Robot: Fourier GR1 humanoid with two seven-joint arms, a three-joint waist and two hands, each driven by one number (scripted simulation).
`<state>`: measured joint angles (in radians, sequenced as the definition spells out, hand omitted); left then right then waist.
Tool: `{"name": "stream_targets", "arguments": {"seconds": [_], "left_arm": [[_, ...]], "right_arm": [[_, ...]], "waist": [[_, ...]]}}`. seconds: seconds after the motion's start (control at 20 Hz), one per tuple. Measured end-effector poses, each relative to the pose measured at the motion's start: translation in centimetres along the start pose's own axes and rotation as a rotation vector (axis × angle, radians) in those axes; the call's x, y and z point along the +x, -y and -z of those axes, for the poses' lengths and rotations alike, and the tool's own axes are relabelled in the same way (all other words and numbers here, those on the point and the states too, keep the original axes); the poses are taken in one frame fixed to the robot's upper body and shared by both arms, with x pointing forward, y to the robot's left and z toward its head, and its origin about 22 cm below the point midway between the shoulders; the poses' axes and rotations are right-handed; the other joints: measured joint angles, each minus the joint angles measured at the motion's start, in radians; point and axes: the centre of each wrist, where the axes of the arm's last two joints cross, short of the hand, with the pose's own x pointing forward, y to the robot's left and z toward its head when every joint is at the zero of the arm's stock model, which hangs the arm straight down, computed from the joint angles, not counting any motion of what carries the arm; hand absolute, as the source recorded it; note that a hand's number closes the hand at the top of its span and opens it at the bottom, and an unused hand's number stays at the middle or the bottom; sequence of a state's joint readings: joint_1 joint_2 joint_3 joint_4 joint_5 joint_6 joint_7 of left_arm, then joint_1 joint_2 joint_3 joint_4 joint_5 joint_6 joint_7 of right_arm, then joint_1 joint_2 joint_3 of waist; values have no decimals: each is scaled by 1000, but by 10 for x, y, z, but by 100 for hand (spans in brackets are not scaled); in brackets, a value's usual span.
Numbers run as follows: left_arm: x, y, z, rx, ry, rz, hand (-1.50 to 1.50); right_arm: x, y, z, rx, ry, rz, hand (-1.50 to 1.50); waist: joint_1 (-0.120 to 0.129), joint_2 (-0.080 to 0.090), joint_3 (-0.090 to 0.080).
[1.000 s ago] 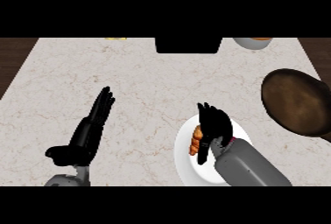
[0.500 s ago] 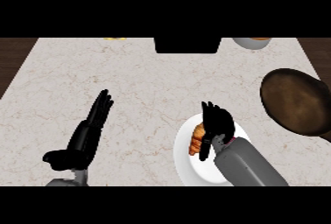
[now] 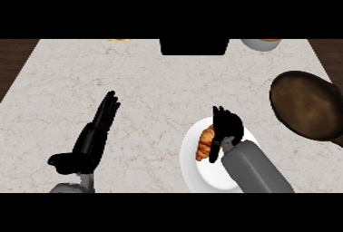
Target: Pick the croissant from the plate and place it in the pan
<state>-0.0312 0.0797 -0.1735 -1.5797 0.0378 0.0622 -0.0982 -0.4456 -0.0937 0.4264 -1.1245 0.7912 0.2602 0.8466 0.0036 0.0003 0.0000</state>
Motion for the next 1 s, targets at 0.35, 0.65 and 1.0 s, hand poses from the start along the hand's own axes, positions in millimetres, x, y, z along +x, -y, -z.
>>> {"name": "stream_targets", "arguments": {"seconds": [0.35,0.65,1.0], "left_arm": [[0,3,3,-7,7,4,0],[0,-3,0,-7,2,4,0],[2,-7,5,2,3,3,0]], "right_arm": [[-1,-11,11,26,-2,-72,150],[-3,-9,17,-2,25,-133,150],[-4,-7,15,-98,69,-162,150]], "waist": [[0,-18,-14],[3,-24,-16],[-1,-16,-10]]}}
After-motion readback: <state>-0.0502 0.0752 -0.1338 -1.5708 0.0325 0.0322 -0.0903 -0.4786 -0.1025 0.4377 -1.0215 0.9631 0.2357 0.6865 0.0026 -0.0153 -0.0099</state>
